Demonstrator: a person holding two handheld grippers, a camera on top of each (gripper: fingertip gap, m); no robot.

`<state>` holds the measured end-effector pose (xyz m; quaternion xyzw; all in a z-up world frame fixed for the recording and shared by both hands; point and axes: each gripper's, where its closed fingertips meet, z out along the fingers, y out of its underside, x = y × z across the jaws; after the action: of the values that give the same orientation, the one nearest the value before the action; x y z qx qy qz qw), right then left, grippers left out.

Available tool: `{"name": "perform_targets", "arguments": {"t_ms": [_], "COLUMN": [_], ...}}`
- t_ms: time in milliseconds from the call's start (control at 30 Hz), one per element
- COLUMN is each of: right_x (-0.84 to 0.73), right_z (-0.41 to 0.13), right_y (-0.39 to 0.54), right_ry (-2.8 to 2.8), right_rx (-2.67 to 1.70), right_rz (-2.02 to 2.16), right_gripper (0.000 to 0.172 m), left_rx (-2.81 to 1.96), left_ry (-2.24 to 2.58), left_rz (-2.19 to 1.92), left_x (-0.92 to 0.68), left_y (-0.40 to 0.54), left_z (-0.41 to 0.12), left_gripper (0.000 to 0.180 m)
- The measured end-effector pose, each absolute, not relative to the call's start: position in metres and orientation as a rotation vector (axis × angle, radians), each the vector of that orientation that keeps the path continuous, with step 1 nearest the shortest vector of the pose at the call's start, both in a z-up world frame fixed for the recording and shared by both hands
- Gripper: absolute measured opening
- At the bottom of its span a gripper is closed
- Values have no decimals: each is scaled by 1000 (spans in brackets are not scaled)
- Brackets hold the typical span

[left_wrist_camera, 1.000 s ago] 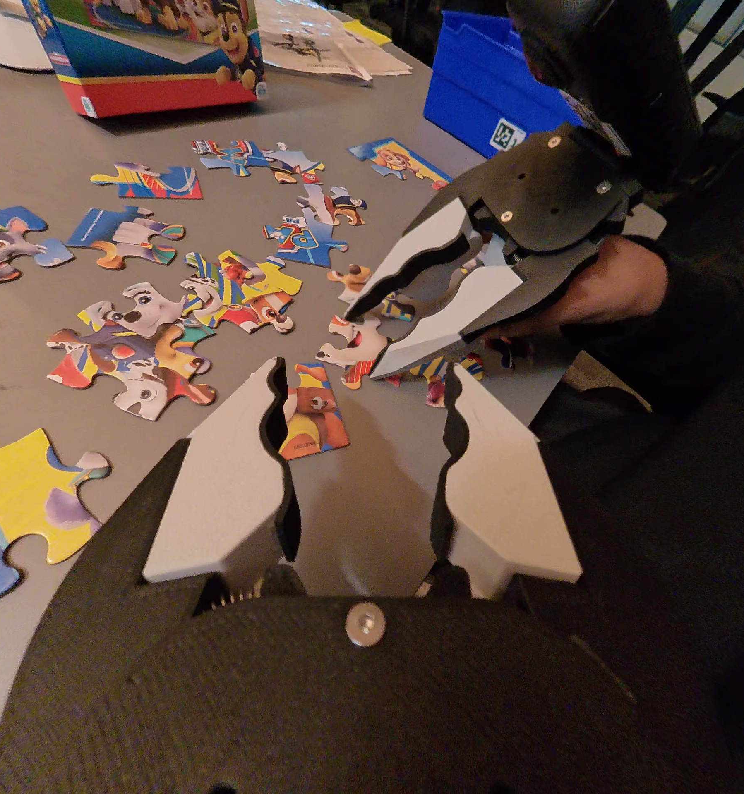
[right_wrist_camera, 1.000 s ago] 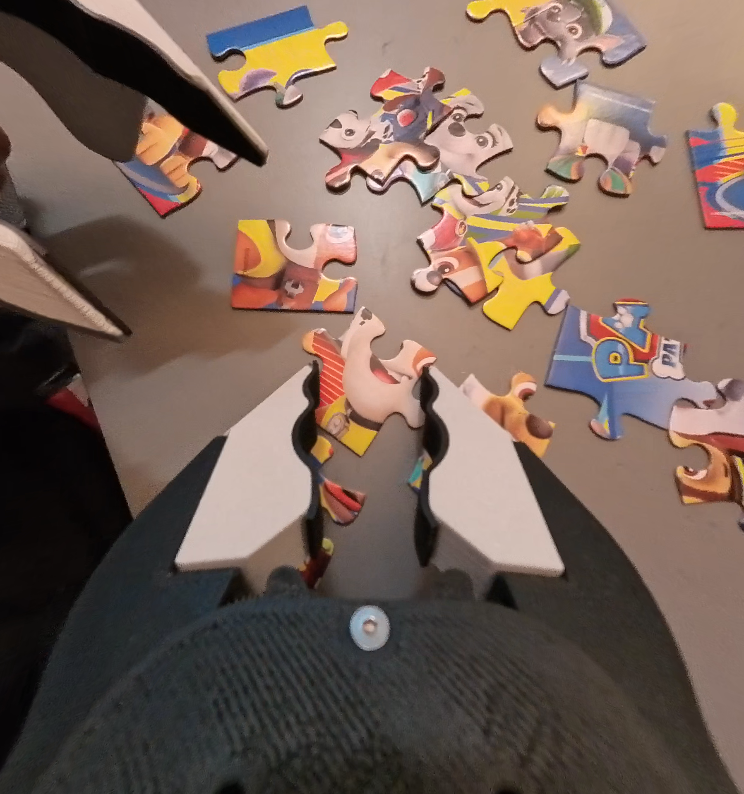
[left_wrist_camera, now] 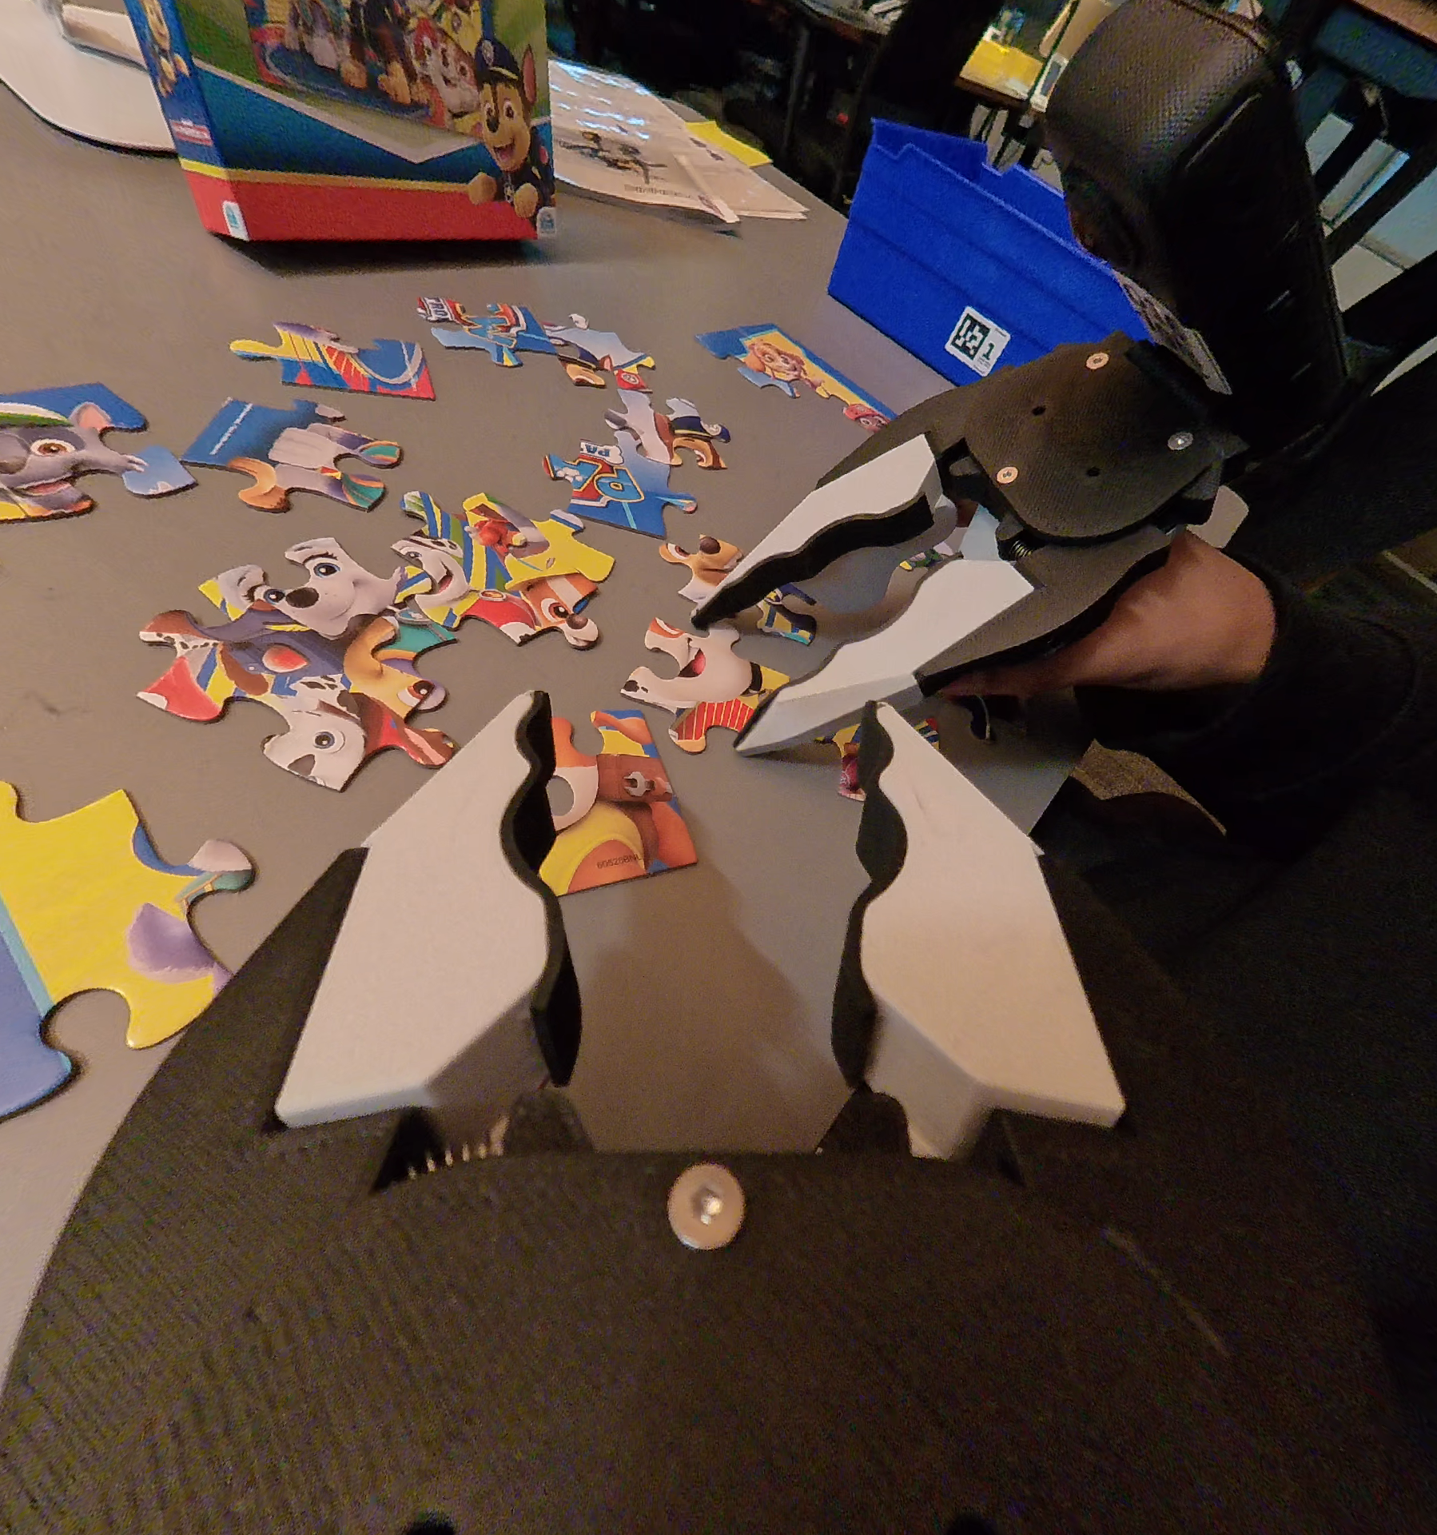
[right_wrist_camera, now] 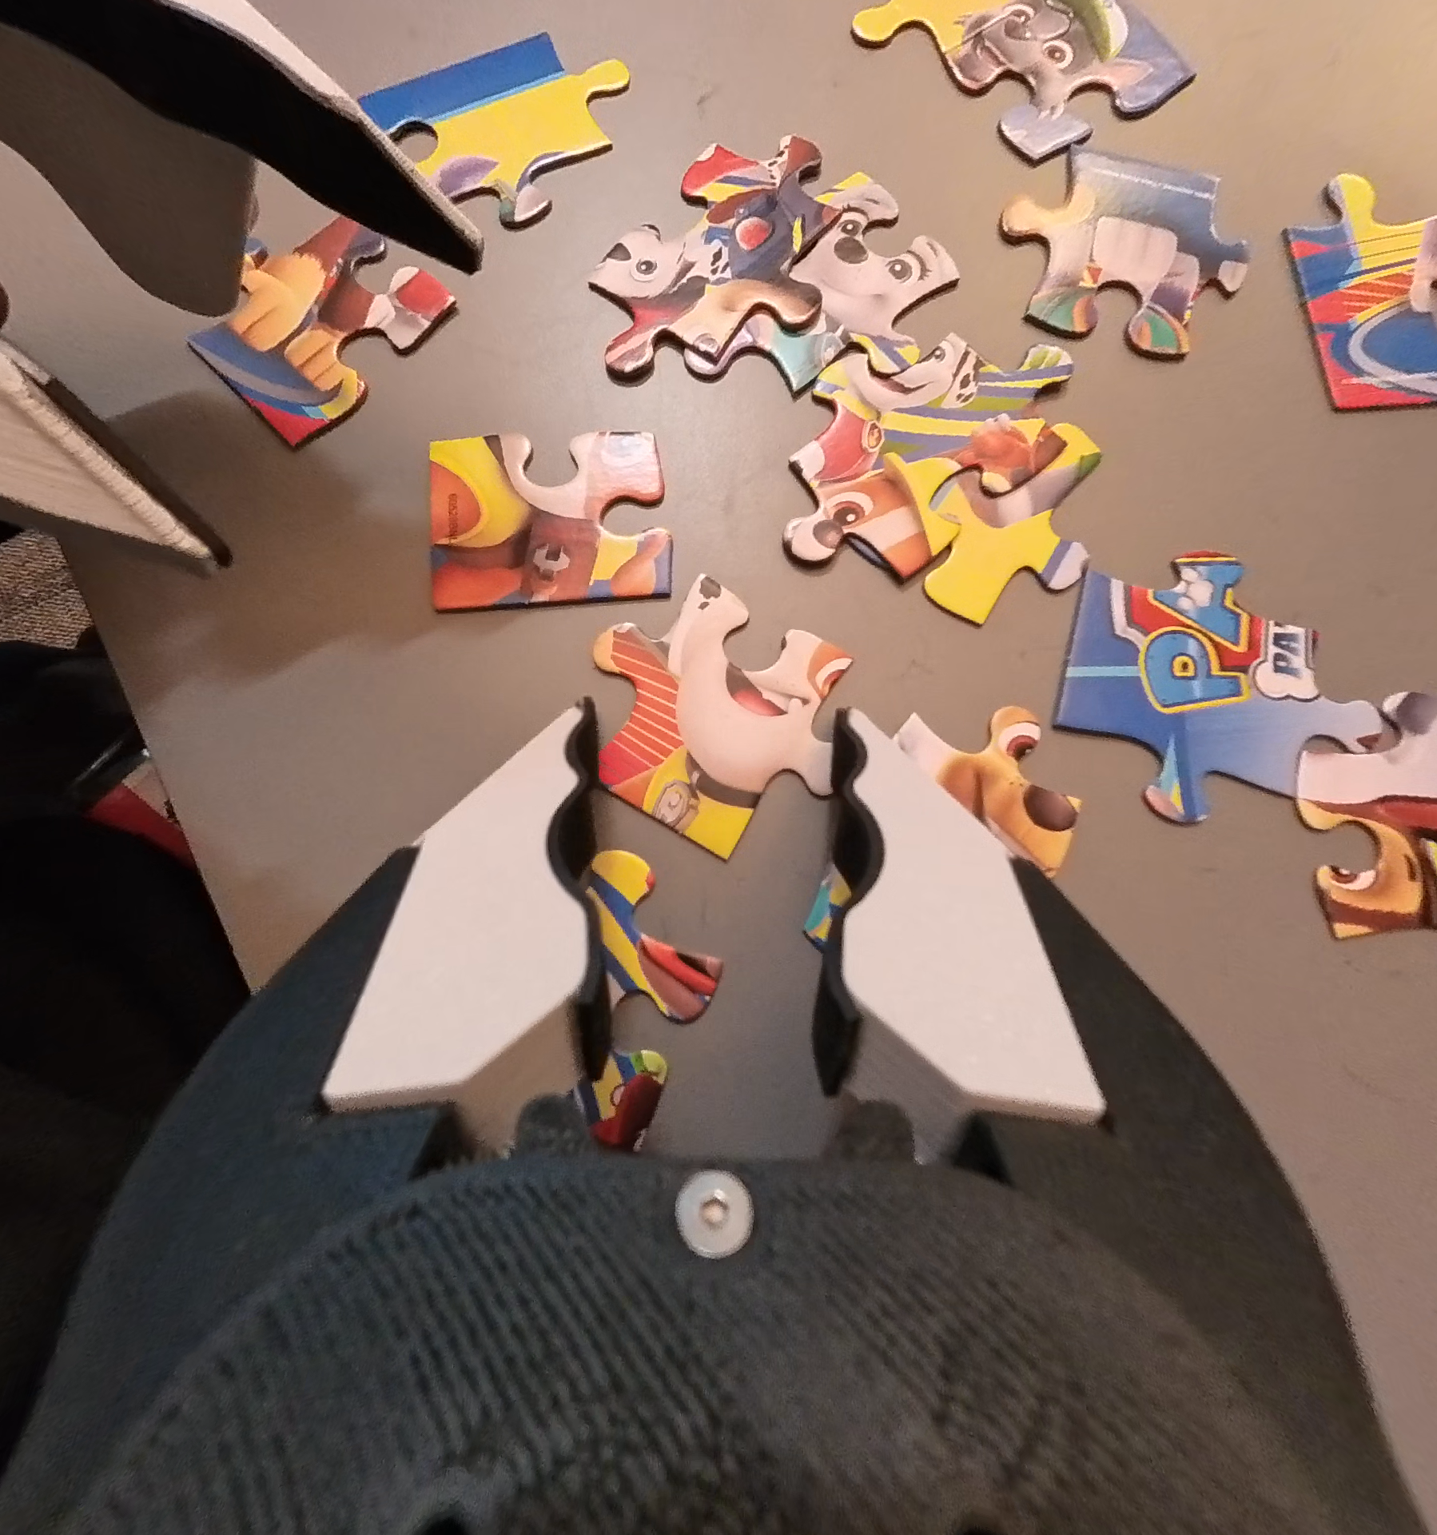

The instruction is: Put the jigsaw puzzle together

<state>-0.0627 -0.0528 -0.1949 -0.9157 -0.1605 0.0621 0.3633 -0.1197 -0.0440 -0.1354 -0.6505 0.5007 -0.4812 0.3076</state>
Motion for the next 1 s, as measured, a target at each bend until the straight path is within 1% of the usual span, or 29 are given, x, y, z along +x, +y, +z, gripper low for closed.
{"name": "perform_targets", "arguments": {"t_ms": [67,567,1000], "right_x": [-65,-75,-128], "right_z": [-194,-195,-193], "right_y": [-53,-55,-65], "right_ry": [-420,-448,-584], "right_rx": [-2350,-2337,-2314], "right_rz": [164,180,328], "right_gripper": [43,42,43], "left_rx": [-1716,-1715,-1730], "left_ry": [1320,1313,1245], "left_rz": [-1271,-1270,-1269], "left_x": [-120,-119,-126], "left_y": [-44,-44,-29], "left_z": [-134,-133,-130], "left_gripper": [71,72,72]}}
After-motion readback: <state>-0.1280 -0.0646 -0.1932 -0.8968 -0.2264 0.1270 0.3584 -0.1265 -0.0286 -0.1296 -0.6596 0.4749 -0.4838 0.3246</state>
